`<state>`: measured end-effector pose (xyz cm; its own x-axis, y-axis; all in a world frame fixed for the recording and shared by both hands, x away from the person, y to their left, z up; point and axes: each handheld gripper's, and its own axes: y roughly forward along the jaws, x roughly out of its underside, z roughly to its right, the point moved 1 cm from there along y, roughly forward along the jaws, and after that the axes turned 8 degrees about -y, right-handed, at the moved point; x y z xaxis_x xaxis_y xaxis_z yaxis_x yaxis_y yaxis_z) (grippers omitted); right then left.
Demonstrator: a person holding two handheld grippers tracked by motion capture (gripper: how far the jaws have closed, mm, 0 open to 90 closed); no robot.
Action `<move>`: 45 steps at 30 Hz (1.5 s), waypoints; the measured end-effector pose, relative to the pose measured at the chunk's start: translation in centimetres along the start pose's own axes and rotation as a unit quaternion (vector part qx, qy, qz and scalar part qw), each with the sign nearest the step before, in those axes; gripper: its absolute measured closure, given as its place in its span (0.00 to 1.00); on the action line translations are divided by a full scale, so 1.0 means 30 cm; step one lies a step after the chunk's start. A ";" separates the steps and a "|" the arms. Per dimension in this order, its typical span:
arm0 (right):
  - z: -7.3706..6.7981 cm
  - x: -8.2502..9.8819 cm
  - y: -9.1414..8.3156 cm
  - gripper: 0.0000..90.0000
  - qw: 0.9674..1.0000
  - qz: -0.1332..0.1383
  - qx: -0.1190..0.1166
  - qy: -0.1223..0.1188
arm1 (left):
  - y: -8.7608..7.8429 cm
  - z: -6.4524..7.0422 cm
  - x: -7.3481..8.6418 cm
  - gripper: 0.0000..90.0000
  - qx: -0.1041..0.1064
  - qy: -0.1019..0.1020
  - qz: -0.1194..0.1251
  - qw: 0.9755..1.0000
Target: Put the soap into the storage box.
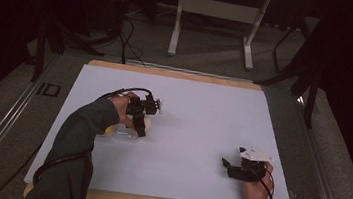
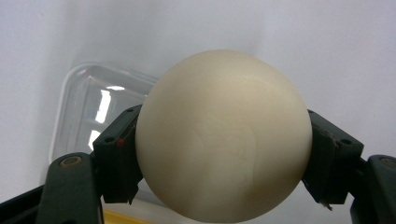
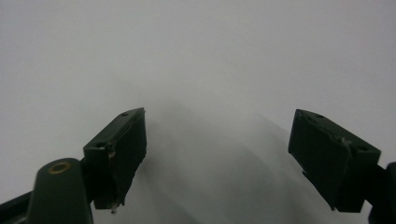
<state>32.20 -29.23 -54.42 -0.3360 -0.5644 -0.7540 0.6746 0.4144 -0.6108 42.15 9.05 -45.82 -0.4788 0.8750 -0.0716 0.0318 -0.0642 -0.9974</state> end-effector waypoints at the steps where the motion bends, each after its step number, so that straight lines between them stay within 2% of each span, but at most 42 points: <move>1: 0.000 0.000 0.000 0.21 1.000 0.000 0.000 0.000 | -0.001 -0.003 0.003 0.29 0.002 -0.002 0.001 1.000; 3: 0.000 0.000 0.000 0.21 1.000 0.000 0.001 0.000 | -0.005 -0.010 0.010 0.29 0.007 -0.006 0.005 1.000; 19: -0.001 0.000 0.000 0.21 1.000 0.001 0.002 -0.002 | -0.032 -0.064 0.048 0.29 -0.012 -0.033 -0.006 0.999; 28: -0.001 0.000 0.000 0.21 1.000 0.001 0.002 -0.002 | -0.040 -0.088 0.078 0.29 -0.010 -0.045 -0.004 0.999; 32: -0.001 0.000 -0.001 0.21 1.000 0.001 0.002 -0.001 | -0.041 -0.101 0.089 0.29 -0.013 -0.049 -0.010 0.999; 37: -0.001 0.000 -0.001 0.21 1.000 0.001 0.002 -0.001 | -0.045 -0.115 0.107 0.29 -0.012 -0.062 -0.006 0.998; 45: -0.001 0.000 -0.001 0.21 1.000 0.001 0.002 -0.002 | -0.049 -0.141 0.144 0.29 -0.021 -0.076 -0.007 0.997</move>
<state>32.17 -29.21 -54.42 -0.3321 -0.5659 -0.7546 0.6778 0.4132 -0.6082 43.77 14.95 -44.69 -0.6070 0.7925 -0.0593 0.0585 -0.0299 -0.9978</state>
